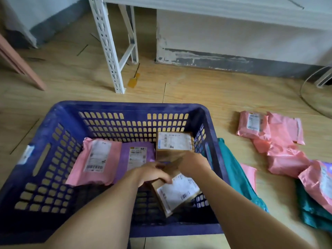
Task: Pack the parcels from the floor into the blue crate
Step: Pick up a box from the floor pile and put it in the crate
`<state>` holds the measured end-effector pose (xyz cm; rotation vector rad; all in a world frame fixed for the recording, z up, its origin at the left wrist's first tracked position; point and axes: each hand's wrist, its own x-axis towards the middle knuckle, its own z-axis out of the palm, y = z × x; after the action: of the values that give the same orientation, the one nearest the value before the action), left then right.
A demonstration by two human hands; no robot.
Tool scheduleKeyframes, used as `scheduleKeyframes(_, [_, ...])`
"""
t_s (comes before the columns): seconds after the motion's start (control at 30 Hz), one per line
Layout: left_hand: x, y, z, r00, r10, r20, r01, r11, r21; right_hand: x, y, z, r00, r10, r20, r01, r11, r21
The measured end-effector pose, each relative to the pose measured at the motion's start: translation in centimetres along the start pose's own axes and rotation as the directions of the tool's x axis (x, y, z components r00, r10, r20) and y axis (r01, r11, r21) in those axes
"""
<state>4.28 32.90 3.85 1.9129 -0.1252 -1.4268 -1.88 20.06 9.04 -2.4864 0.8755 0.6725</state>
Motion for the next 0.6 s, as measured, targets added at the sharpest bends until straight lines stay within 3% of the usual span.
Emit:
scheduleKeyframes(0.13, [1.6, -0.7, 1.1, 0.975, 0.068, -0.21, -0.095, 0.988, -0.123, 1.7, 0.5, 1.5, 0.997, 0.005, 0.08, 0.001, 0.998, -0.069])
scheduleKeyframes(0.23, [3.0, -1.4, 1.2, 0.936, -0.001, -0.351, -0.089, 0.967, -0.239, 2.5, 0.8, 2.0, 0.993, 0.055, 0.104, -0.048, 0.996, -0.076])
scheduleKeyframes(0.37, [3.4, -2.1, 2.2, 0.932, -0.173, -0.317, 0.141, 0.983, -0.12, 2.8, 0.9, 2.9, 0.988, 0.114, 0.103, -0.102, 0.989, -0.108])
scheduleKeyframes(0.47, [3.3, -2.1, 3.0, 0.929, -0.329, -0.17, 0.307, 0.941, -0.142, 3.0, 1.2, 3.3, 0.99, 0.116, 0.083, -0.102, 0.983, -0.152])
scheduleKeyframes(0.6, [3.8, -1.2, 2.9, 0.943, -0.247, -0.222, 0.216, 0.964, -0.155, 2.9, 1.7, 4.2, 0.963, 0.133, 0.233, -0.093, 0.98, -0.176])
